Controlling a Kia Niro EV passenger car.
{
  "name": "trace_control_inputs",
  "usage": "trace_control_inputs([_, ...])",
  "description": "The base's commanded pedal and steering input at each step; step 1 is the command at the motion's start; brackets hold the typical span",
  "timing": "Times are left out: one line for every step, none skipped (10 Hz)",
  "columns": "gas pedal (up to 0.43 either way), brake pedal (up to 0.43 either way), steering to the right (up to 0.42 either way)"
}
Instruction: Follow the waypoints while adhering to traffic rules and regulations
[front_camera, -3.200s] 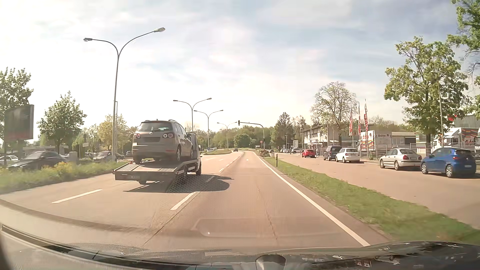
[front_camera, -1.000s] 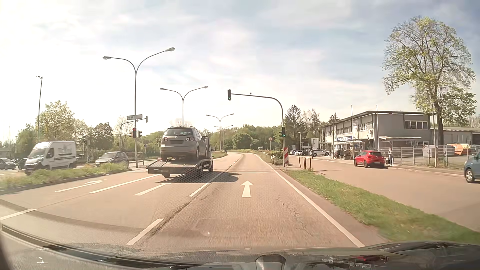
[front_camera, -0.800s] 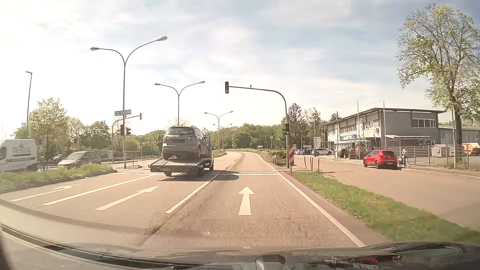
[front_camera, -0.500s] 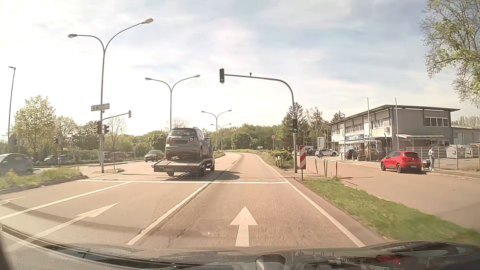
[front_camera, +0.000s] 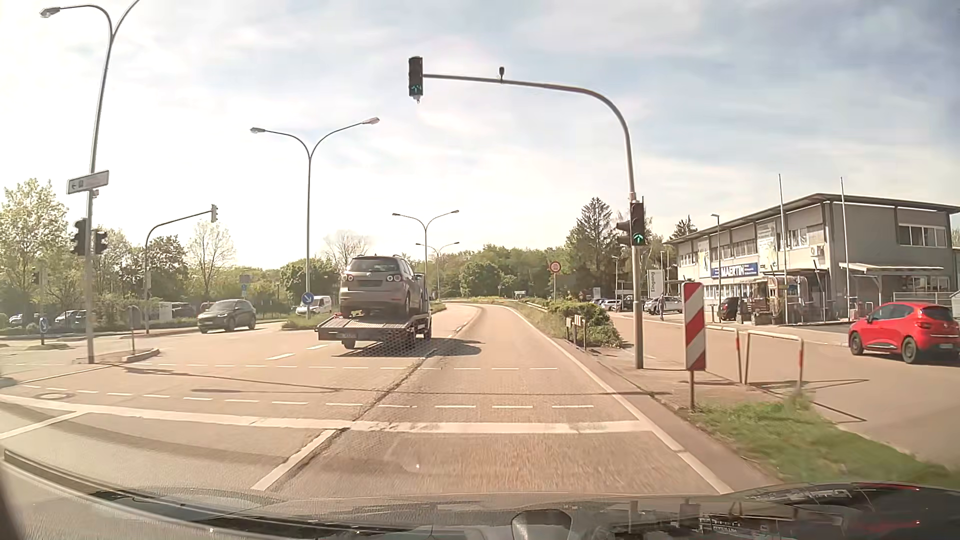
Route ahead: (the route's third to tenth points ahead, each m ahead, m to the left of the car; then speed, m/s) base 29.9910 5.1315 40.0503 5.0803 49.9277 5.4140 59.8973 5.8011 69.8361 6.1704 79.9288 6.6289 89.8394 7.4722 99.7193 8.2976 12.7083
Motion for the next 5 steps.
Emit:
trace_control_inputs([0.067,0.0,0.0])
trace_control_inputs([0.067,0.0,0.0])
trace_control_inputs([0.067,0.0,0.0])
trace_control_inputs([0.067,0.0,0.0])
trace_control_inputs([0.067,0.0,-0.001])
